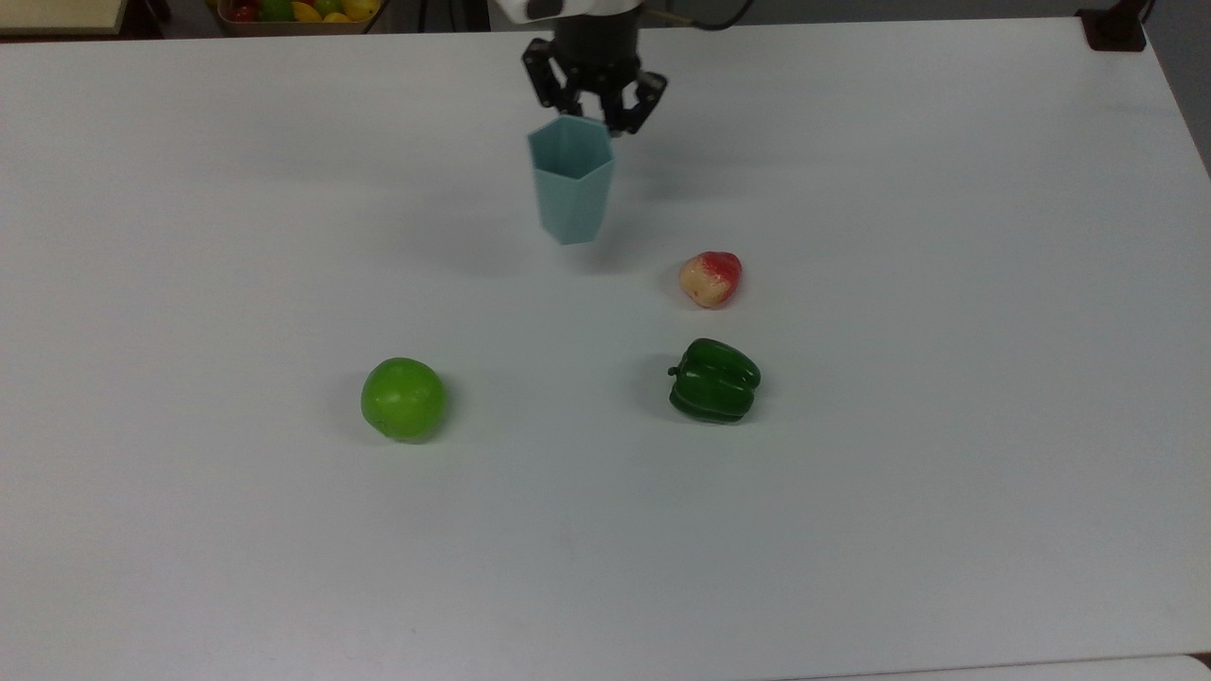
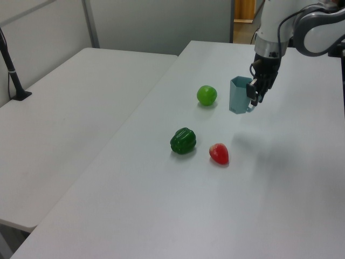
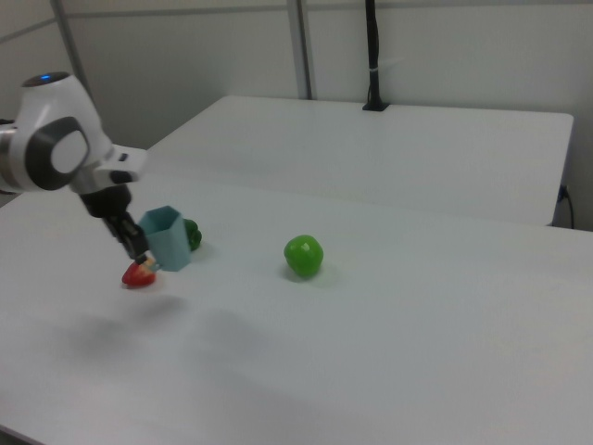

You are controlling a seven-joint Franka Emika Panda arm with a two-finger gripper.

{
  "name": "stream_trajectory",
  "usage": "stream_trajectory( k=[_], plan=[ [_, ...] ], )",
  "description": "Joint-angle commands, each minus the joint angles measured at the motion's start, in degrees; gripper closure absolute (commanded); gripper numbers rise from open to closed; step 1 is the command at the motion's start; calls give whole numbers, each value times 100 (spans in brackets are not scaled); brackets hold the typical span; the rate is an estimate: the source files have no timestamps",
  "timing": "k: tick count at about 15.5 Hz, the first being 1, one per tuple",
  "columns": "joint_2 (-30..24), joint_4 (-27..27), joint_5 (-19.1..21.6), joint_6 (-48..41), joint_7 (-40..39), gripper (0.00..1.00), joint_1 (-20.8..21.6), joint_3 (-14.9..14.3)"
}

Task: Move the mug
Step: 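Slide the held mug across the table past the red apple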

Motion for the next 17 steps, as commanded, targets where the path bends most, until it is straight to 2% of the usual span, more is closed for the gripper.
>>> stream_trajectory(
  k=[1, 6, 11, 15, 17],
  plan=[
    [-294, -109, -45, -513, 3, 82, 614, -10],
    [-260, -117, 8, -646, 187, 81, 1282, -1],
    [240, 67, 17, -384, 380, 81, 1503, -1],
    [846, 85, -10, 257, 661, 73, 1696, -1],
    [997, 85, -45, 452, 662, 73, 1705, -1]
  ],
)
